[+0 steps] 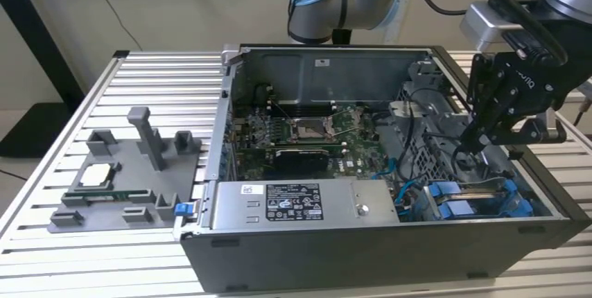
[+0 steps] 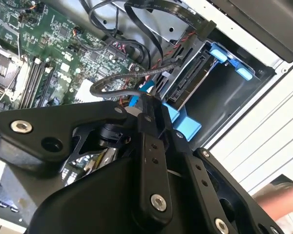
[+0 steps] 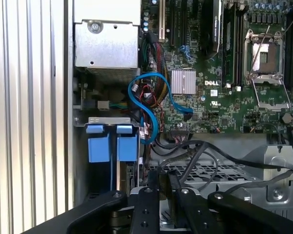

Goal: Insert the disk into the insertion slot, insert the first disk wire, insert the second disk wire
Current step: 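Insert the first disk wire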

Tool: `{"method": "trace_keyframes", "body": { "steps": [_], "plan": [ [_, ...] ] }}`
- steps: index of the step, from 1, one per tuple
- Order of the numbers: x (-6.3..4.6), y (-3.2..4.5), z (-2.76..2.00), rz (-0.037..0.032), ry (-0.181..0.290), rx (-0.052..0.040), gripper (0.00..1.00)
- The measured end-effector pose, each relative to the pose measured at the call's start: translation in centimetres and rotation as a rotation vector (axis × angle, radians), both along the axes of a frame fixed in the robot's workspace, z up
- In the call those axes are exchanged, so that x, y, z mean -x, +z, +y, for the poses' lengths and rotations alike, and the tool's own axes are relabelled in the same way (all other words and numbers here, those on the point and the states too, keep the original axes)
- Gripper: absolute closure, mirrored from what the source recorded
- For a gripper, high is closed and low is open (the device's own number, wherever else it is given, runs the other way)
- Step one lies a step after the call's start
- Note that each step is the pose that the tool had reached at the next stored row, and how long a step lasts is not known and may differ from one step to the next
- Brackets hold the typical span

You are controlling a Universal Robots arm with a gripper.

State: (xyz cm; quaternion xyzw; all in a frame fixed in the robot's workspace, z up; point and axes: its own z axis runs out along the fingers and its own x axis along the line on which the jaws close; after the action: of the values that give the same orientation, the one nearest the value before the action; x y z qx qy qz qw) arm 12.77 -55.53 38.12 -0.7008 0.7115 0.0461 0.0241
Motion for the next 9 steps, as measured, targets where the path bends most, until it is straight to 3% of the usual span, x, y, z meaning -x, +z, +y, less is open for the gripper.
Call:
{"method": "trace_keyframes", "body": {
  "steps": [5,9],
  "plan": [
    [-0.55,-0.42,-0.41,0.0002,0.000,0.0001,1.00],
    [-1.03,-0.77,-0.99,0.0003,0.000,0.0001,1.00]
  ]
}}
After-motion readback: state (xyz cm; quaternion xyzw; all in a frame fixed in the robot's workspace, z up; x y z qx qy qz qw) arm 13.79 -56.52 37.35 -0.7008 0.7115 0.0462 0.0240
